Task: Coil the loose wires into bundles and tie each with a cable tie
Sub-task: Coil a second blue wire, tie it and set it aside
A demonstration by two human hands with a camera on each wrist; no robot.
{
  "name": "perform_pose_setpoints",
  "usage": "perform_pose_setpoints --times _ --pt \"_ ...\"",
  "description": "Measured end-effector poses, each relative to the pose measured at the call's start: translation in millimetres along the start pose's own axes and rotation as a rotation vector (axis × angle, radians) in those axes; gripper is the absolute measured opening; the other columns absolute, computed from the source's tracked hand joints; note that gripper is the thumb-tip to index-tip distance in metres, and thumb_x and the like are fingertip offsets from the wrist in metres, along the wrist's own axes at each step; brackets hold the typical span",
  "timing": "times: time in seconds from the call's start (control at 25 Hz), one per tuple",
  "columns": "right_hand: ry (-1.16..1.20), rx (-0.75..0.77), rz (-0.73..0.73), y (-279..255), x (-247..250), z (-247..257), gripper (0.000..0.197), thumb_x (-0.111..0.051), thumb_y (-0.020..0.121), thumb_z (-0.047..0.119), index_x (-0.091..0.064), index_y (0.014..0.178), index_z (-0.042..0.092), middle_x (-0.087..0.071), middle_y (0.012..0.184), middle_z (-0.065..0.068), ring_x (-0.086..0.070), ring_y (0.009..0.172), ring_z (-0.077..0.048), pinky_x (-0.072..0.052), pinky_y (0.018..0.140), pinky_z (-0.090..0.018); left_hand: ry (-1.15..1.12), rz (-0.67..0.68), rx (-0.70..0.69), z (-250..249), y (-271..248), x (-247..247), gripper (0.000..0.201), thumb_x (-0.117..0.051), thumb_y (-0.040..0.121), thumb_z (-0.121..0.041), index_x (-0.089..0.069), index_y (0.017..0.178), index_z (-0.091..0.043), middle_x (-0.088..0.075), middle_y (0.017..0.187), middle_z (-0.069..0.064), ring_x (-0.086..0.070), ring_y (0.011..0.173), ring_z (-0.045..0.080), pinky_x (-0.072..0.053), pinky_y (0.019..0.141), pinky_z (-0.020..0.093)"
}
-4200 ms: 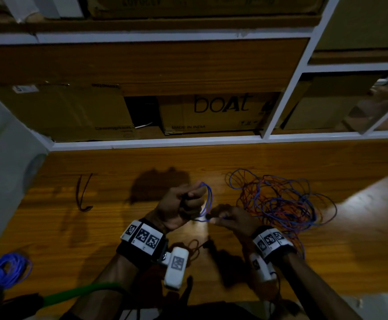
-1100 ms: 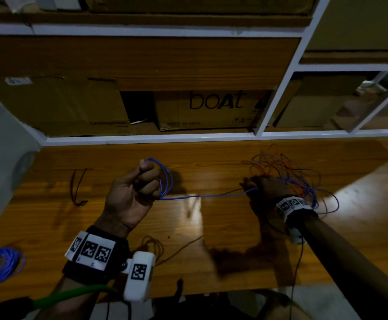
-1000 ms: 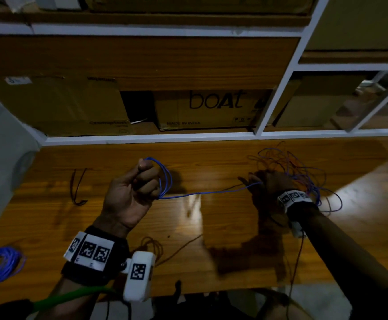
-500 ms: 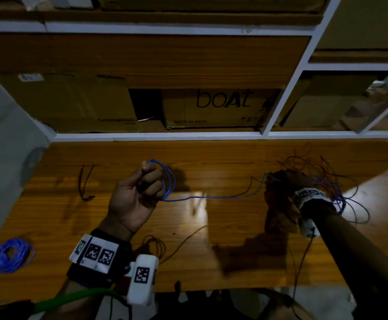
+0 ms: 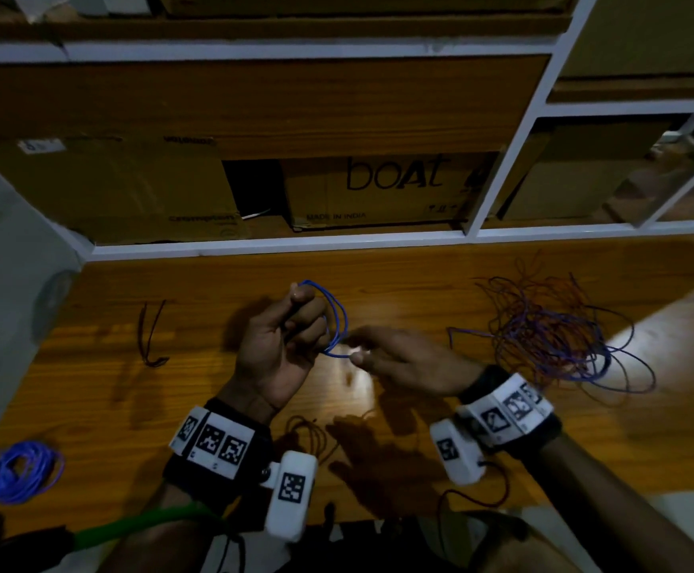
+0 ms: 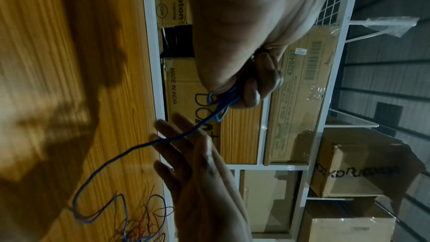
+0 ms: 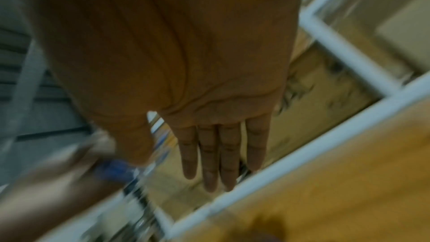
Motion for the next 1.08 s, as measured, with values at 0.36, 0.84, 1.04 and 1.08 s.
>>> perform_pose_setpoints --times 0.36,0.84,1.04,1.08 --pt "0.543 -0.018 0.159 4.6 -46.2 -27.3 0.03 -0.035 0.109 0.011 -0.055 0.088 0.001 -0.049 0.062 0.015 -0.043 0.054 0.001 -0.038 0.058 -0.014 0.051 0.028 0.082 -6.5 1.2 -0.2 0.029 -0.029 0.106 -0.034 -0.046 0.086 -0.019 -0.039 0.056 -0.008 -0.024 0.042 0.004 -0.026 0.042 0.019" --pt "0.354 -0.193 -0.087 5.2 -10.7 -100.0 0.029 -0.064 0.089 0.017 -0.067 0.097 -0.011 -0.072 0.09 0.004 -0.066 0.085 0.0 -0.051 0.085 -0.027 0.399 0.053 0.48 36.5 -2.8 2.2 0.024 -0.042 0.103 -0.023 -0.055 0.087 -0.01 -0.04 0.06 -0.002 -0.03 0.038 0.003 -0.027 0.034 0.013" --pt "0.197 -0.132 -0.329 7.7 11.2 -84.5 0.027 -0.06 0.1 0.026 -0.07 0.082 0.008 -0.068 0.064 0.01 -0.06 0.06 -0.001 -0.045 0.057 -0.033 0.597 -0.141 0.507 68.3 2.7 18.2 0.028 -0.031 0.107 -0.023 -0.049 0.088 -0.013 -0.042 0.056 -0.006 -0.027 0.034 0.006 -0.023 0.04 0.022" --pt "0.201 -0.118 -0.359 6.4 13.7 -76.5 0.027 -0.059 0.101 0.023 -0.068 0.079 0.011 -0.061 0.055 0.015 -0.053 0.051 0.002 -0.038 0.054 -0.025 0.609 -0.158 0.508 71.1 3.2 20.7 0.029 -0.03 0.108 -0.023 -0.048 0.088 -0.014 -0.043 0.056 -0.006 -0.028 0.034 0.006 -0.023 0.041 0.023"
Point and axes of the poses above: each hand's wrist, its own y-axis towards the middle knuckle, its own x-axis out of the back of the hand, z = x × y, the point moved 4 cm from there along y, towards the middle knuckle
